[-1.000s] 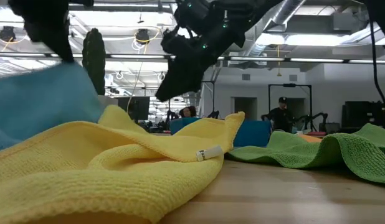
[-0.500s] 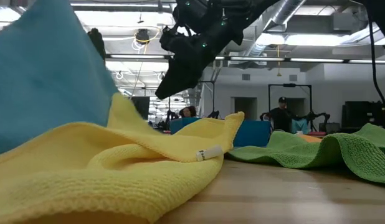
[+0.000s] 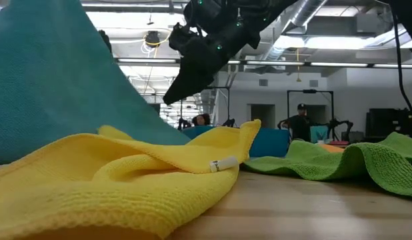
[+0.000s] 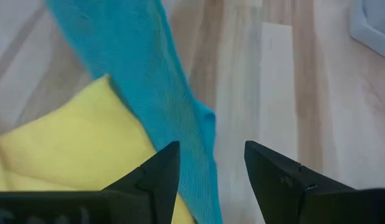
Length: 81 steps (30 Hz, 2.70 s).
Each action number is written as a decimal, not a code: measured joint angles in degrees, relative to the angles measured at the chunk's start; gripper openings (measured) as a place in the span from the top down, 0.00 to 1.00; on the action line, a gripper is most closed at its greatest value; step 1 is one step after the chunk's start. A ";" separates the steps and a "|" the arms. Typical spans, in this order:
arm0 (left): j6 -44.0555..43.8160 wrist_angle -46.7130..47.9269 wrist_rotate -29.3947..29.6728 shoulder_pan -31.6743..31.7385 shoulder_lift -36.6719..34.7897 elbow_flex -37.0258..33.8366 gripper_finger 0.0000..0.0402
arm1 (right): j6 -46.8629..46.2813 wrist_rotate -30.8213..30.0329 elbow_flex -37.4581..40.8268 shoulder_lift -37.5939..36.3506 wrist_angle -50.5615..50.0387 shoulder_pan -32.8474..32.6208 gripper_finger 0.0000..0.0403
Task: Fold microfiber towels
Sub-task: Fold the blue microfiber cloth
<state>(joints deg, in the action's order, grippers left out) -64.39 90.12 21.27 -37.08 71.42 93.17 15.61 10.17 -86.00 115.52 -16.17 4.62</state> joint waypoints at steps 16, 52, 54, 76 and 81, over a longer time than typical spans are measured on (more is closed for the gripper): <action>0.14 -0.06 0.33 0.01 0.04 0.19 1.00 | 6.78 0.43 4.52 0.20 -1.53 0.24 0.49; 0.71 -0.12 0.76 0.04 0.07 0.26 1.00 | 5.23 -1.31 7.43 4.12 3.04 1.96 0.66; 0.73 -0.12 0.86 0.04 0.07 0.26 1.00 | 5.25 -1.31 6.79 4.09 1.98 2.26 0.72; -1.59 -1.05 13.75 1.72 0.91 0.21 1.00 | 4.32 -10.30 -5.55 -16.68 -28.89 2.12 0.99; 2.89 -8.02 14.09 3.46 4.17 0.21 1.00 | -3.07 -15.35 -5.55 -26.31 -34.50 1.21 0.99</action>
<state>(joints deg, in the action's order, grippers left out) -61.49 82.10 35.37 -33.62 75.59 93.38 12.54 -5.18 -91.55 89.21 -50.67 5.84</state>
